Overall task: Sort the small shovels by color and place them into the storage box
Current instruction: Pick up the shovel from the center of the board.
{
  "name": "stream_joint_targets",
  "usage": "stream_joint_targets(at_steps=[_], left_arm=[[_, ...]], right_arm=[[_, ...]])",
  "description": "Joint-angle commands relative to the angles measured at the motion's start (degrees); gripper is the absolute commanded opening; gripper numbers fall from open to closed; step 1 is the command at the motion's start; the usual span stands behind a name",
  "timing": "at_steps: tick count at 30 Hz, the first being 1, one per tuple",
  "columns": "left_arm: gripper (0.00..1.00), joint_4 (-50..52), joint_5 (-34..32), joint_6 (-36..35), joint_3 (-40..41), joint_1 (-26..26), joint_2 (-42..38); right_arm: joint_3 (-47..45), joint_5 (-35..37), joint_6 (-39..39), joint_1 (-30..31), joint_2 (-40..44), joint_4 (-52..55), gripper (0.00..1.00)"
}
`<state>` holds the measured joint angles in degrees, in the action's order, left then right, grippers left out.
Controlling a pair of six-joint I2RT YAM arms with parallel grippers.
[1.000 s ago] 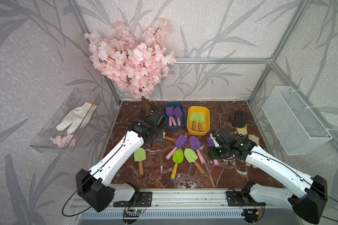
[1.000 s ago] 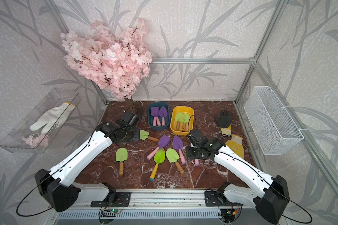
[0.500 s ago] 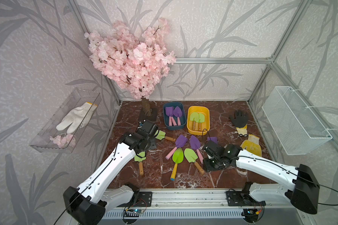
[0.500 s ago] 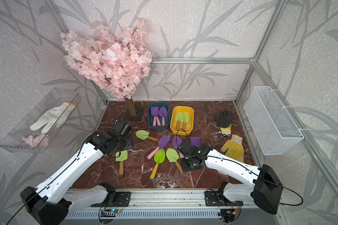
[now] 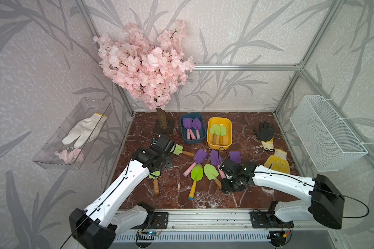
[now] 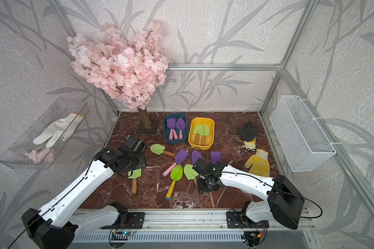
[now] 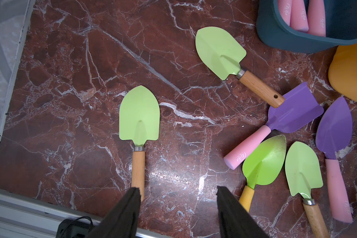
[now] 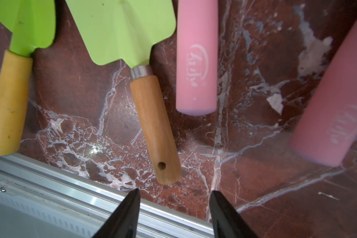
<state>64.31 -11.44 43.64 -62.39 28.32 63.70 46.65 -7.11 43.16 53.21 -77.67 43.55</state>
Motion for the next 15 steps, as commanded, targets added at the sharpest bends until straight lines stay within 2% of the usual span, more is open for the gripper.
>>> stream_joint_targets(at_steps=[1, 15], left_arm=[[0.63, 0.7, 0.4, 0.4, 0.6, -0.3, -0.9], [0.63, 0.8, 0.2, 0.2, 1.1, -0.2, -2.1]], right_arm=[[1.2, 0.1, -1.3, 0.3, -1.3, -0.5, 0.59], [3.2, 0.0, -3.6, 0.3, -7.2, -1.9, 0.59]])
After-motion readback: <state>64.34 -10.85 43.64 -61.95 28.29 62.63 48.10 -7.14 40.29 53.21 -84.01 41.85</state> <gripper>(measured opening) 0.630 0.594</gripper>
